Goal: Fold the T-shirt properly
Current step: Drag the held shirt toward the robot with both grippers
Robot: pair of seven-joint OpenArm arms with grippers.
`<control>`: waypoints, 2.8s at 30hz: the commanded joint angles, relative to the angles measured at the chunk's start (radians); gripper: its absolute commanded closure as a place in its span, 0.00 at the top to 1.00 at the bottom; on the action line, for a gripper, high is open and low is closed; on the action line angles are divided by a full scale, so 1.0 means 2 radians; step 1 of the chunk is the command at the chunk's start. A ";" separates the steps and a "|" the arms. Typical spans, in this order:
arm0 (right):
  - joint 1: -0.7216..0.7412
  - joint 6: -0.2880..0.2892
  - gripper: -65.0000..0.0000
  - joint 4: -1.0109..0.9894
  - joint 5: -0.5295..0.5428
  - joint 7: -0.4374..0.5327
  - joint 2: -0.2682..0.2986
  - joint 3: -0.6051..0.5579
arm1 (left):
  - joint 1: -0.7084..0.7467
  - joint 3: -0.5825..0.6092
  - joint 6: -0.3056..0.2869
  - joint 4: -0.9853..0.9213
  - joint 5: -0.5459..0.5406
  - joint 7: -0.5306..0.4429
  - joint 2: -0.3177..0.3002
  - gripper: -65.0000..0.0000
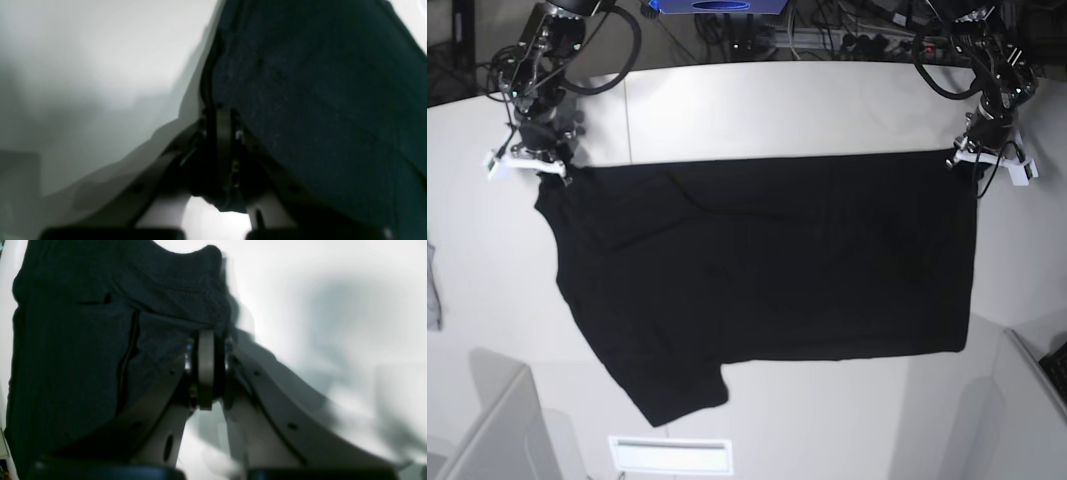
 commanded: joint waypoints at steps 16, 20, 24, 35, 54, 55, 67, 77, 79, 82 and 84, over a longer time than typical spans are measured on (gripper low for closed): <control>-0.080 -0.012 0.00 0.074 -0.009 -0.009 -0.017 0.002 | 0.075 -0.001 0.008 0.044 0.018 0.019 -0.003 0.00; -0.093 -0.012 0.00 0.084 -0.006 -0.009 -0.018 0.002 | 0.094 -0.001 0.008 0.067 0.018 0.019 -0.002 0.00; -0.119 -0.012 0.00 0.092 0.038 -0.009 -0.014 0.002 | 0.110 -0.001 0.008 0.078 0.018 0.019 -0.002 0.00; -0.156 -0.012 0.00 0.104 0.054 -0.009 -0.014 0.002 | 0.136 -0.001 0.008 0.081 0.018 0.019 -0.003 0.00; -0.195 -0.012 0.00 0.145 0.051 -0.009 -0.013 0.002 | 0.170 -0.001 0.008 0.113 0.018 0.019 -0.003 0.00; -0.195 -0.012 0.00 0.146 0.051 -0.009 -0.013 0.002 | 0.170 -0.001 0.008 0.113 0.018 0.019 -0.003 0.00; -0.197 -0.012 0.00 0.146 0.051 -0.009 -0.013 0.002 | 0.180 -0.001 0.008 0.111 0.018 0.020 -0.003 0.00; -0.199 -0.012 0.39 0.147 0.051 -0.009 -0.013 0.002 | 0.177 -0.004 0.008 0.114 0.018 0.020 -0.003 0.37; -0.199 -0.012 0.49 0.149 0.052 -0.009 -0.013 0.011 | 0.177 -0.005 0.008 0.114 0.018 0.020 -0.003 0.53; -0.195 -0.012 0.47 0.164 0.052 -0.009 -0.017 0.038 | 0.176 -0.007 0.008 0.114 0.017 0.019 -0.003 0.68; -0.194 -0.012 0.46 0.174 0.052 -0.009 -0.014 0.048 | 0.174 -0.025 0.008 0.123 0.015 0.019 -0.003 0.72</control>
